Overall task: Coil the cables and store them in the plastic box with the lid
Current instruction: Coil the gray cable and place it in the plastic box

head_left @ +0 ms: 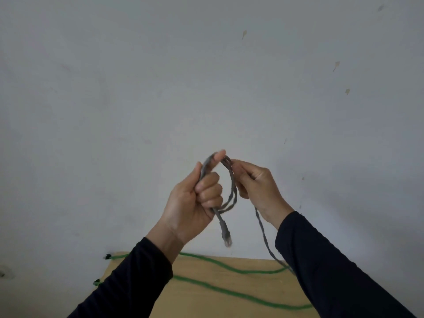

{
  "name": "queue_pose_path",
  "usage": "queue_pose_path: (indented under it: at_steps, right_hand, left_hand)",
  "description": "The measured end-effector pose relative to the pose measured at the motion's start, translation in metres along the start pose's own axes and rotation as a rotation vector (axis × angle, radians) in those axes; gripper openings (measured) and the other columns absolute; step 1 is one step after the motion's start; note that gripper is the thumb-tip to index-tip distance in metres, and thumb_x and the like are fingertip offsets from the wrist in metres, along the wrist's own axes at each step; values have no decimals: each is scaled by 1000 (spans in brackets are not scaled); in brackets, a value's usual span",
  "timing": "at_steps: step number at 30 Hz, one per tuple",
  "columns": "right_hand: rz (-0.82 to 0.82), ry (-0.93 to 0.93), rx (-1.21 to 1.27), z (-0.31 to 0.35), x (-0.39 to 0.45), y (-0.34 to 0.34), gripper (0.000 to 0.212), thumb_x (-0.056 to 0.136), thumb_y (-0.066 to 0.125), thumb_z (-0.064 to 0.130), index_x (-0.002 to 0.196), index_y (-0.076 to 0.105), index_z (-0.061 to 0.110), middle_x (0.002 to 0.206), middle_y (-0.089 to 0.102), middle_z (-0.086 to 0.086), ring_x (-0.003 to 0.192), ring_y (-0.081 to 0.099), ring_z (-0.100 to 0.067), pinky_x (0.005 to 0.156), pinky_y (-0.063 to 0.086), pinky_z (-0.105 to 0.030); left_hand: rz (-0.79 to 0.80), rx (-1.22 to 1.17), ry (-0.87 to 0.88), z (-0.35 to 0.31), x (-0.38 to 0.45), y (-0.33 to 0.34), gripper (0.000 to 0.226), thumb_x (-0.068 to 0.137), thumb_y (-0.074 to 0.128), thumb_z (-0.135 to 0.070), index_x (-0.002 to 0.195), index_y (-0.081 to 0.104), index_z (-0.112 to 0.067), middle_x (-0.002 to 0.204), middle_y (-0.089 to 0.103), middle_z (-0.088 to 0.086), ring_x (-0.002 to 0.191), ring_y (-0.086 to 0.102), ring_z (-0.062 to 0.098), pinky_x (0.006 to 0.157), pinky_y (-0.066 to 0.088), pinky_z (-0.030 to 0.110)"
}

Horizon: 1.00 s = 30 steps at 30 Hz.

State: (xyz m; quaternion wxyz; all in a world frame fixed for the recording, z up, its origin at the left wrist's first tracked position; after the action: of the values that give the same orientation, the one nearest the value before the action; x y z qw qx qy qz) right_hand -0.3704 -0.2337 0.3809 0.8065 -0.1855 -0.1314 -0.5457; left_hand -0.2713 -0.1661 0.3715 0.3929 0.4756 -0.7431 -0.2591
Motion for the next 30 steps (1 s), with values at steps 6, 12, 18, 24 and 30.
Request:
queue_pose_path:
  at_steps: [6,12,18,24,30]
  right_hand:
    - [163,74,-290,-35,-23,31,30,98,41,23,124,57,24,56,42,7,51,37,-10,53,34,-24]
    - [563,27,-679,-15,-54,69,28,96,44,31,103,65,13,61,51,10,47,44,1,50,33,-12]
    - [461,-98,-702,36,-30,39,19,85,62,34,81,68,17,61,60,-5,52,46,-10,56,39,-24]
    - [384,-129,-503,59,-12,7,5,80,71,24,75,71,21,73,71,-5,69,65,-17,71,53,-34]
    - [177,-55,-167,46,-9,-13,12,81,65,26,78,71,16,46,53,15,40,30,-4,41,26,-14]
  left_hand:
    - [-148,-61,318,-53,17,-9,38,101,23,-34,117,53,-17,50,29,-8,42,29,5,43,30,13]
    - [-433,627,464,-74,17,-39,39,102,21,-34,139,34,-30,53,31,-12,49,30,6,55,32,20]
    - [-247,1312,289,-31,-11,-41,41,98,28,-39,138,32,-35,55,38,-12,55,37,6,61,35,15]
    - [-134,1114,82,11,-36,-31,42,93,33,-38,100,59,-5,53,36,-6,50,30,11,52,24,22]
    - [-72,684,14,19,-45,-7,54,89,22,-48,110,68,-29,51,16,-9,43,16,5,43,21,16]
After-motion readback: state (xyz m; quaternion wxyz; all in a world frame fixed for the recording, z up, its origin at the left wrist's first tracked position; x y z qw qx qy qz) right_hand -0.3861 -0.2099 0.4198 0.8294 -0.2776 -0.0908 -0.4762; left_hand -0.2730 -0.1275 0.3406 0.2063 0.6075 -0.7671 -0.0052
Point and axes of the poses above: each hand's wrist, its own x-axis towards the middle knuckle, its own y-axis out of the palm, z = x × y, the point moved 6 cm from there along x, towards the middle knuckle
